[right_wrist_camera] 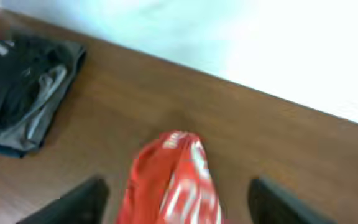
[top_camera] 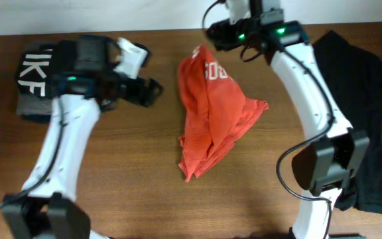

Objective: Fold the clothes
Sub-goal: 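Grasp the top of the red t-shirt with the left gripper, then lift the red t-shirt high with the left gripper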

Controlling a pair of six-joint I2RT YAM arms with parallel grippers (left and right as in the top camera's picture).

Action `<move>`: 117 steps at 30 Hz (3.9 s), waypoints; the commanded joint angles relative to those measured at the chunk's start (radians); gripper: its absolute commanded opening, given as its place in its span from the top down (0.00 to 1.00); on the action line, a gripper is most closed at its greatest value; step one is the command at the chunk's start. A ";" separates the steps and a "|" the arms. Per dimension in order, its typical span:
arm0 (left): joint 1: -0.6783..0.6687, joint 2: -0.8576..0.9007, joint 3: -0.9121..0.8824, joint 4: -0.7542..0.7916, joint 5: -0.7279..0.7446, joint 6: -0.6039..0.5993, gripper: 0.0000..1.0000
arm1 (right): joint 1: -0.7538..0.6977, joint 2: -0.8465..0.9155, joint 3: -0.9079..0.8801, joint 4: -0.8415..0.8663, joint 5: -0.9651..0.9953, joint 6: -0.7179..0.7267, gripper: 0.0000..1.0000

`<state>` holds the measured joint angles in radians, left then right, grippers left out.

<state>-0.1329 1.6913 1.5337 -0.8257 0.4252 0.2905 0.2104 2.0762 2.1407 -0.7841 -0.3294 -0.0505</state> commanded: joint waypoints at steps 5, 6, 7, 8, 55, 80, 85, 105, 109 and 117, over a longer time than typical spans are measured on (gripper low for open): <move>-0.151 0.138 0.006 -0.073 -0.082 0.200 0.17 | -0.127 -0.097 0.177 -0.400 0.011 0.006 0.12; -0.163 0.152 0.006 -0.092 -0.084 0.216 0.22 | -0.136 -0.097 0.177 -0.437 0.012 0.006 0.13; -0.171 0.166 0.006 -0.104 -0.086 0.229 0.27 | -0.142 -0.095 0.174 -0.460 0.012 0.005 0.12; -0.182 0.189 0.006 -0.111 -0.093 0.235 0.33 | -0.150 -0.094 0.172 -0.489 0.012 0.005 0.13; -0.232 0.441 0.006 0.196 -0.067 -0.280 0.61 | -0.160 -0.093 0.168 -0.548 0.054 0.002 0.13; -0.217 0.424 0.314 -0.011 -0.093 -0.328 0.99 | -0.161 -0.093 0.168 -0.578 0.054 0.002 0.13; -0.209 0.423 0.597 -0.183 -0.177 -0.320 0.99 | -0.161 -0.093 0.168 -0.598 0.053 0.002 0.13; -0.208 0.423 1.338 -0.227 -0.434 -0.321 0.99 | -0.073 -0.093 0.168 -0.680 -0.063 -0.152 0.13; -0.208 0.423 1.369 -0.166 -0.434 -0.321 0.99 | 0.027 -0.093 0.168 -0.658 -0.039 -0.151 0.13; -0.208 0.423 1.490 -0.124 -0.459 -0.322 0.99 | 0.173 -0.093 0.168 -0.554 -0.025 -0.090 0.14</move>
<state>-0.3435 2.1246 2.9520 -0.9710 -0.0132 -0.0277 0.3397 1.9869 2.3039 -1.3598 -0.3645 -0.1692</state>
